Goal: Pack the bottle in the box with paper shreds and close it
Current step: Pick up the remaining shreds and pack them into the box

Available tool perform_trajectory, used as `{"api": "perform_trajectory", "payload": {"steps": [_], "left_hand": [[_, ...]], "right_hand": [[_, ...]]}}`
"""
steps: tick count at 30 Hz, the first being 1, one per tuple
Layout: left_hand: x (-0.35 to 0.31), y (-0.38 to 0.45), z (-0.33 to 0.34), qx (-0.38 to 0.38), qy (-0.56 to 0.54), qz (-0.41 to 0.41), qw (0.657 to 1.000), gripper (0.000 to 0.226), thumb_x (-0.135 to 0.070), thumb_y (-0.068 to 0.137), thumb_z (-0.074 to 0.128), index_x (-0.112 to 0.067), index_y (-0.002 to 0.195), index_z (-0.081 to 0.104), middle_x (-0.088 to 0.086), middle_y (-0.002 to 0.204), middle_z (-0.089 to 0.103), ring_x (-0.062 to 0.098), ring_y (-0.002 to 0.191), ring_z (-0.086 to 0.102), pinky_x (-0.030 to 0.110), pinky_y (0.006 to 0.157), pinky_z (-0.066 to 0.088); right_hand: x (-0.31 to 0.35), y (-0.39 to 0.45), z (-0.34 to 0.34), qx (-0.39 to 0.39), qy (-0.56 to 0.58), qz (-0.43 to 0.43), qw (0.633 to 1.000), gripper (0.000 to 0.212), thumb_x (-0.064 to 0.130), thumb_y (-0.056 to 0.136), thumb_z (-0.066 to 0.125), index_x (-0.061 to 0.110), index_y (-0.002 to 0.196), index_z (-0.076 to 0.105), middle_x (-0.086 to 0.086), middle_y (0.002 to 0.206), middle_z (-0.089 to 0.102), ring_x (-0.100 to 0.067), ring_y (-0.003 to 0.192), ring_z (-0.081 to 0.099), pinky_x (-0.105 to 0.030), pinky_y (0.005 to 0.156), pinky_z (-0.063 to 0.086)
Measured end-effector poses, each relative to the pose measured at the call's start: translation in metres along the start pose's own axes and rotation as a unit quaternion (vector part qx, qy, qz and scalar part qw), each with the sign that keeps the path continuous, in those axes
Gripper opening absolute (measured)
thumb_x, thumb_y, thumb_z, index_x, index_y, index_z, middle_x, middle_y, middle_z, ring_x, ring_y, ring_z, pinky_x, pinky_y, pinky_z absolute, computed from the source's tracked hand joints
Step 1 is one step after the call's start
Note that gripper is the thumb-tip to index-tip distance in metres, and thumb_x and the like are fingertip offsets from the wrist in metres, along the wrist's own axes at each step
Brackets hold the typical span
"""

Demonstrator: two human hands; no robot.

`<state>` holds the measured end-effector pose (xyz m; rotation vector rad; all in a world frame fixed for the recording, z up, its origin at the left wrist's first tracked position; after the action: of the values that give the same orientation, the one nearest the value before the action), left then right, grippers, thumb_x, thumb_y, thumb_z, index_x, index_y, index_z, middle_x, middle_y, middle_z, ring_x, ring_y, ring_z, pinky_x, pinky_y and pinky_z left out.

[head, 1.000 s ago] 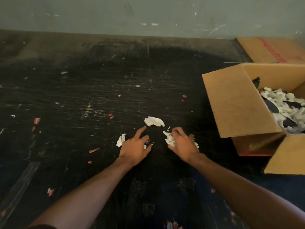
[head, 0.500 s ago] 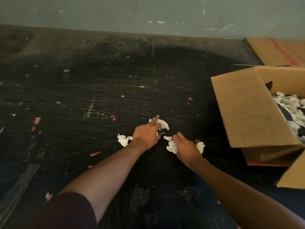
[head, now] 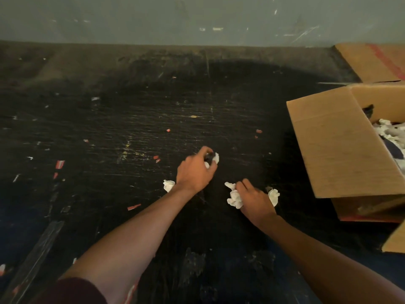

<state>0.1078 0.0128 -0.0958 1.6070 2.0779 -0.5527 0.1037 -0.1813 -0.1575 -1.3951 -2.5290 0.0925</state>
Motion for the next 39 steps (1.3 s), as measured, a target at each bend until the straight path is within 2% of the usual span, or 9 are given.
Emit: {"api": "perform_trajectory", "payload": {"steps": [4,9,16,19,22,25,28,34,39], "left_hand": [[0.033,-0.006,-0.032,0.021,0.078,-0.081,0.993,0.054,-0.065,0.090,0.050,-0.031,0.132,0.047,0.010,0.117,0.067,0.034,0.108,0.064,0.045,0.087,0.053],[0.075,-0.040,-0.030,0.120,0.188,-0.163,0.961,0.076,-0.075,0.085,0.046,-0.029,0.144,0.035,0.014,0.128,0.060,0.036,0.114,0.060,0.045,0.086,0.050],[0.065,-0.050,-0.013,0.146,0.223,-0.139,0.954,0.051,-0.049,0.096,0.052,-0.025,0.140,0.048,0.010,0.125,0.062,0.028,0.110,0.061,0.040,0.086,0.052],[0.060,-0.058,-0.010,0.143,0.192,-0.146,0.960,0.050,-0.043,0.096,0.054,-0.022,0.141,0.047,0.009,0.125,0.061,0.026,0.110,0.061,0.039,0.088,0.052],[0.058,-0.068,-0.014,0.109,0.154,-0.163,0.969,0.048,-0.041,0.096,0.055,-0.020,0.139,0.049,0.010,0.121,0.063,0.026,0.106,0.063,0.036,0.083,0.051],[0.053,-0.075,-0.024,0.049,0.087,-0.186,0.977,0.049,-0.042,0.094,0.057,-0.021,0.138,0.051,0.006,0.109,0.066,0.022,0.095,0.064,0.038,0.080,0.055],[0.039,-0.078,-0.044,-0.017,0.023,-0.182,0.983,0.031,-0.040,0.094,0.056,-0.023,0.119,0.061,0.000,0.091,0.065,0.020,0.087,0.064,0.039,0.077,0.054],[0.007,-0.088,-0.087,-0.135,-0.053,-0.188,0.971,0.022,-0.042,0.090,0.054,-0.022,0.093,0.063,0.001,0.081,0.066,0.022,0.083,0.065,0.041,0.081,0.055],[-0.029,-0.105,-0.120,-0.212,-0.093,-0.180,0.956,0.020,-0.038,0.091,0.056,-0.020,0.084,0.062,-0.002,0.074,0.062,0.016,0.076,0.058,0.031,0.073,0.042]], "right_hand": [[0.004,0.001,-0.001,0.007,-0.011,0.001,1.000,0.041,0.010,0.084,0.068,0.014,0.121,0.051,-0.006,0.117,0.051,-0.025,0.084,0.067,-0.036,0.070,0.053],[0.007,0.002,-0.003,0.029,-0.024,0.001,0.999,0.044,0.010,0.089,0.060,0.014,0.129,0.043,-0.008,0.123,0.047,-0.029,0.093,0.066,-0.040,0.074,0.051],[0.008,0.004,-0.010,0.093,0.018,0.013,0.995,0.050,0.023,0.092,0.060,0.015,0.136,0.037,-0.012,0.133,0.050,-0.037,0.112,0.059,-0.045,0.091,0.050],[0.009,-0.001,-0.016,0.074,0.089,0.026,0.993,0.044,0.030,0.091,0.063,0.017,0.129,0.043,-0.010,0.130,0.056,-0.031,0.113,0.059,-0.042,0.092,0.050],[0.006,-0.004,-0.039,0.027,0.203,0.077,0.976,0.034,0.028,0.091,0.065,0.017,0.120,0.051,-0.008,0.114,0.063,-0.023,0.101,0.064,-0.038,0.083,0.055],[0.003,-0.005,-0.071,-0.002,0.329,0.105,0.938,0.028,0.022,0.093,0.063,0.015,0.119,0.055,-0.003,0.096,0.064,-0.013,0.081,0.065,-0.025,0.062,0.052],[0.006,-0.006,-0.109,-0.022,0.391,0.084,0.916,0.018,0.020,0.094,0.062,0.018,0.110,0.054,-0.004,0.088,0.065,-0.009,0.068,0.063,-0.019,0.049,0.046],[0.005,-0.017,-0.168,-0.061,0.404,0.036,0.912,0.009,0.020,0.095,0.059,0.015,0.102,0.057,-0.004,0.080,0.063,-0.010,0.063,0.059,-0.023,0.050,0.046],[-0.003,-0.037,-0.220,-0.138,0.360,-0.009,0.923,0.007,0.023,0.092,0.060,0.021,0.088,0.056,-0.002,0.076,0.062,-0.014,0.063,0.059,-0.026,0.052,0.043]]}}
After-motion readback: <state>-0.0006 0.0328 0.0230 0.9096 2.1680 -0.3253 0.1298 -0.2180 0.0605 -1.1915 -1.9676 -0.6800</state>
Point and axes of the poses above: each hand's wrist, its own y-axis towards the middle knuckle, its own z-axis out of the palm, x = y × z, the point moved 3 cm from there along y, towards the middle knuckle
